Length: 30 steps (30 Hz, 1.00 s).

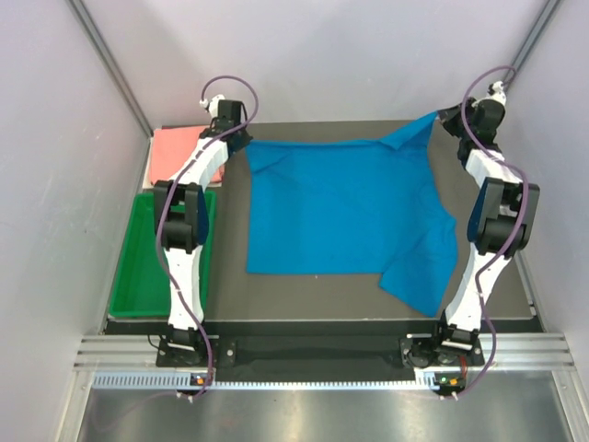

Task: Fold and stack the t-shirts
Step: Flatten the tshirt out

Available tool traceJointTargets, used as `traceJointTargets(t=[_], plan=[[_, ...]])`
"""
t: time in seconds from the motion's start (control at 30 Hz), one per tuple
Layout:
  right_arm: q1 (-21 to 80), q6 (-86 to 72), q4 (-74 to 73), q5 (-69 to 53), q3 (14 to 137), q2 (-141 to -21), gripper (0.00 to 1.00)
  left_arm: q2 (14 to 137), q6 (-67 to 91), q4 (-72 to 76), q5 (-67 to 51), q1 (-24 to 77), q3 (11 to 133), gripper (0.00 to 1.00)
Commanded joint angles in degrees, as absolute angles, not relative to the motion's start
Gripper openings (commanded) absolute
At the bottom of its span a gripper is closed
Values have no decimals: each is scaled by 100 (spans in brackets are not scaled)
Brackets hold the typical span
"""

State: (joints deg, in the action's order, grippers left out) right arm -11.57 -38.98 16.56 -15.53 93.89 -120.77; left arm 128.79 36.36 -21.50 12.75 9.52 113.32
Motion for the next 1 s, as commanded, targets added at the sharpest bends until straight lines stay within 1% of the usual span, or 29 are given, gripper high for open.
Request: traceJointTargets(t=[0.0, 0.03, 0.23, 0.47, 0.57, 0.63, 0.73, 0.83, 0.97], plan=[[-959, -3560, 2557, -1391, 9511, -11813, 0, 12920, 3674, -1775, 1344, 905, 11619, 0], [-923, -3420, 2601, -988, 9414, -11699, 0, 12920, 3656, -1775, 1362, 897, 11610, 0], [-852, -3015, 2637, 182, 8711, -10777, 0, 12832, 3647, -1828, 1555, 896, 11497, 0], [-791, -2830, 2662, 1107, 7605, -9574, 0, 12648, 3674, -1802, 1600, 896, 11294, 0], [-712, -2848, 2760, 1406, 7418, -9404, 0, 12674, 3709, -1767, 1547, 896, 11276, 0], [-668, -2891, 2760, 1354, 7505, -9518, 0, 12718, 3700, -1775, 1529, 896, 11355, 0], [-624, -3022, 2699, 1083, 7892, -10070, 0, 12849, 3648, -1898, 1687, 896, 11556, 0], [-615, -3268, 2733, 522, 8375, -10844, 0, 13016, 3534, -2127, 1968, 896, 11803, 0], [-571, -3638, 2549, -209, 9331, -12099, 0, 13139, 3402, -2232, 2337, 888, 11927, 0]])
